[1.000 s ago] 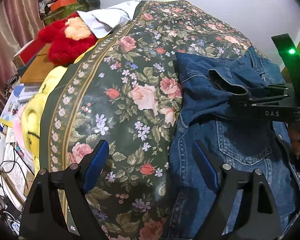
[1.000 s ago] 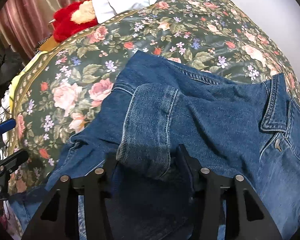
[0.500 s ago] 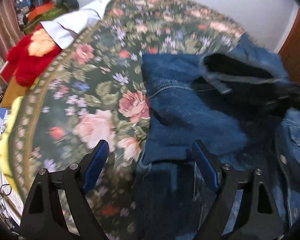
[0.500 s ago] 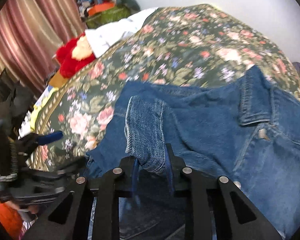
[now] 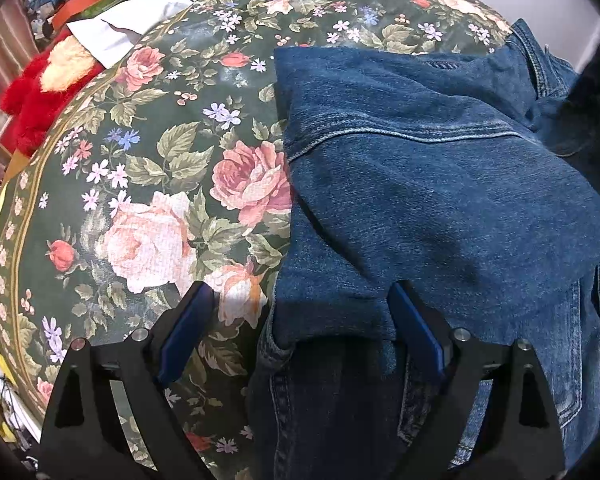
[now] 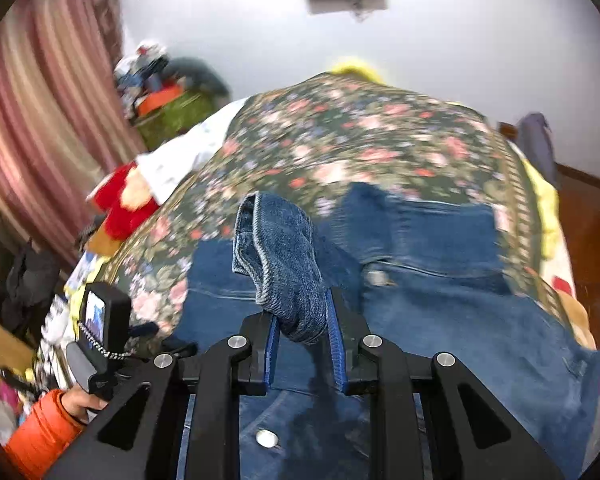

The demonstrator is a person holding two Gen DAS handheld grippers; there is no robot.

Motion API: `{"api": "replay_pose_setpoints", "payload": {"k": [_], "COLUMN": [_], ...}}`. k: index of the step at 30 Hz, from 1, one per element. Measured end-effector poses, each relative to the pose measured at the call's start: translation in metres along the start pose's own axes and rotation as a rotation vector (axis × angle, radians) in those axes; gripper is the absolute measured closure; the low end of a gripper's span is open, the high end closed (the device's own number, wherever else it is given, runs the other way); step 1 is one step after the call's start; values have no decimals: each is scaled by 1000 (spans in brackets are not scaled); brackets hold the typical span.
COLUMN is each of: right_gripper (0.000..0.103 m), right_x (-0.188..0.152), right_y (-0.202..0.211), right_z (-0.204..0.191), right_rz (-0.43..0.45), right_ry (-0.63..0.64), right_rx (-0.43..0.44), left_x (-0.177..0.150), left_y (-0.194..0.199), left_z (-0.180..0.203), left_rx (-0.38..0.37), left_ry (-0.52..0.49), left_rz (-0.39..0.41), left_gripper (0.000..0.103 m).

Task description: Fold large clothes

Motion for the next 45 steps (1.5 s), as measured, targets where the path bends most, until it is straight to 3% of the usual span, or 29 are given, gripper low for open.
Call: {"api": "replay_pose_setpoints", "payload": {"k": [5, 10, 15, 23, 29, 35, 42, 45], "right_gripper": [86, 93, 94, 93, 93, 93, 93, 93], "right_x": [0, -6, -21, -48, -54, -55, -86, -109], "right_y": [24, 52, 66, 76, 110, 146, 143, 127], "right_z": [47, 86, 117, 162, 176, 206, 253, 274], "right_rz": [22, 57, 58, 39, 83, 99, -4, -99], "right_ry": [-117, -203, -268, -303, -271, -325, -393, -409], "right_rx": [-10, -18, -44, -165, -245, -313, -403, -441], "left_x": [8, 13, 16, 28, 49, 77, 89, 89], "left_y": [8, 36, 59, 85, 113, 133, 110, 93], "left_z": [2, 6, 15, 55, 106, 175, 273, 305], "left_rx": [8, 23, 29, 11, -15, -122, -230, -201], "left_ry": [2, -30, -70, -169, -310, -439, -633, -726], "left_rz": [-26, 15, 58, 114, 194, 245, 177, 148], "left_gripper": [13, 13, 13, 13, 13, 13, 13, 13]}}
Point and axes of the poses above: each gripper's, at about its wrist camera, not at the fingertips, and y roughly against the way its jaws point, z to its right, x to its top, the point moved 4 cm from there along -y, roughly the way its jaws point, and after that the axes turned 15 degrees about -y, right-handed, at the moved point
